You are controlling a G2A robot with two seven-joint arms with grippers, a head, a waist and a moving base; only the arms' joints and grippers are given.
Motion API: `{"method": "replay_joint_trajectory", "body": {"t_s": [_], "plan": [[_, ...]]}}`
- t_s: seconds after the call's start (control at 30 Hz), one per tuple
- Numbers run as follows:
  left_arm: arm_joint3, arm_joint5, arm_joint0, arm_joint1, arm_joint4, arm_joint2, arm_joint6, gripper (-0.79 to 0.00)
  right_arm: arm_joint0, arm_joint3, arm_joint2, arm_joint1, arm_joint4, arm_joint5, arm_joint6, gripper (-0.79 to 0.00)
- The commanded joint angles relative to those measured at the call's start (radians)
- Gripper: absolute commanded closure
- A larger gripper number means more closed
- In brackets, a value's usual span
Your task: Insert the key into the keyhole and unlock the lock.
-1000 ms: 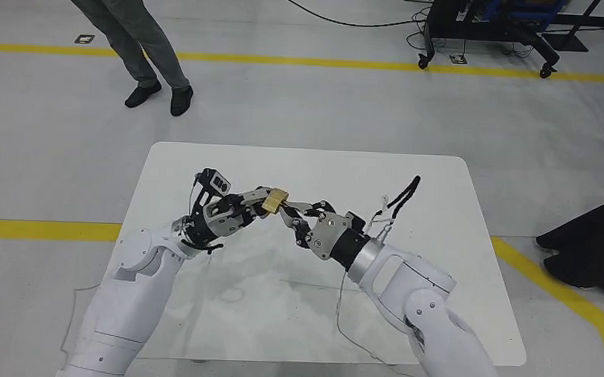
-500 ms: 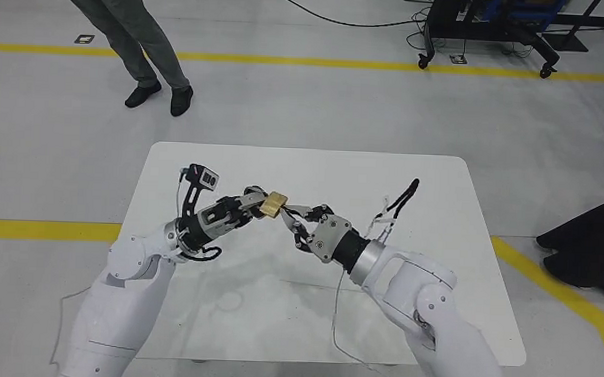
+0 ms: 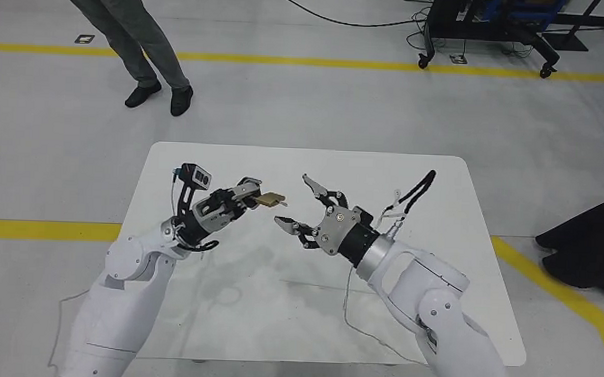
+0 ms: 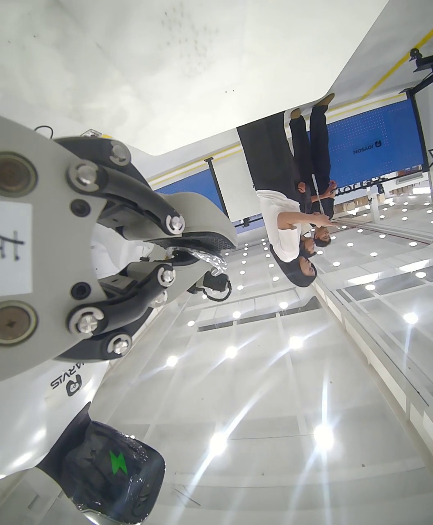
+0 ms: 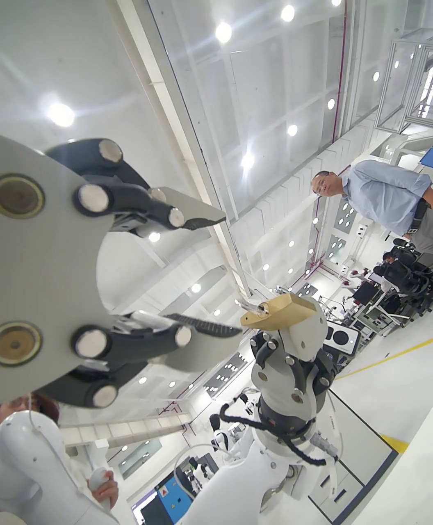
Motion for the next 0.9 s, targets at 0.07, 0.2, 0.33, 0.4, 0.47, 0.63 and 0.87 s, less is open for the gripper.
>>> {"method": "replay_joint_trajectory", "body": {"t_s": [0.07,0.2,0.33,0.4,0.47,0.63,0.87], "plan": [[0.007,0.013,-0.011,-0.001,0.014,0.009,0.008,0.000,0.000,0.000,0.000,0.000,-0.001,0.000,0.001,-0.785],[0.029,0.035,-0.035,0.000,0.070,0.018,0.031,0.000,0.003,-0.003,0.003,0.001,-0.020,-0.001,-0.003,-0.785],[0.040,0.043,-0.052,0.003,0.172,0.031,0.044,0.000,-0.033,-0.109,0.084,0.028,-0.323,0.058,0.028,-0.785],[0.036,0.044,-0.062,0.004,0.238,0.053,0.039,0.000,-0.086,-0.172,0.178,0.047,-0.476,0.093,0.040,-0.785],[0.029,0.042,-0.076,0.004,0.320,0.086,0.032,0.000,-0.135,-0.195,0.275,0.062,-0.595,0.100,0.074,-0.785],[0.015,0.033,-0.141,-0.006,0.553,0.215,0.026,0.000,-0.193,-0.195,0.424,0.080,-0.757,0.036,0.173,-0.785],[0.134,0.010,-0.268,-0.049,0.873,0.444,0.148,0.000,-0.193,-0.195,0.424,0.080,-0.757,0.036,0.173,-0.785]]}}
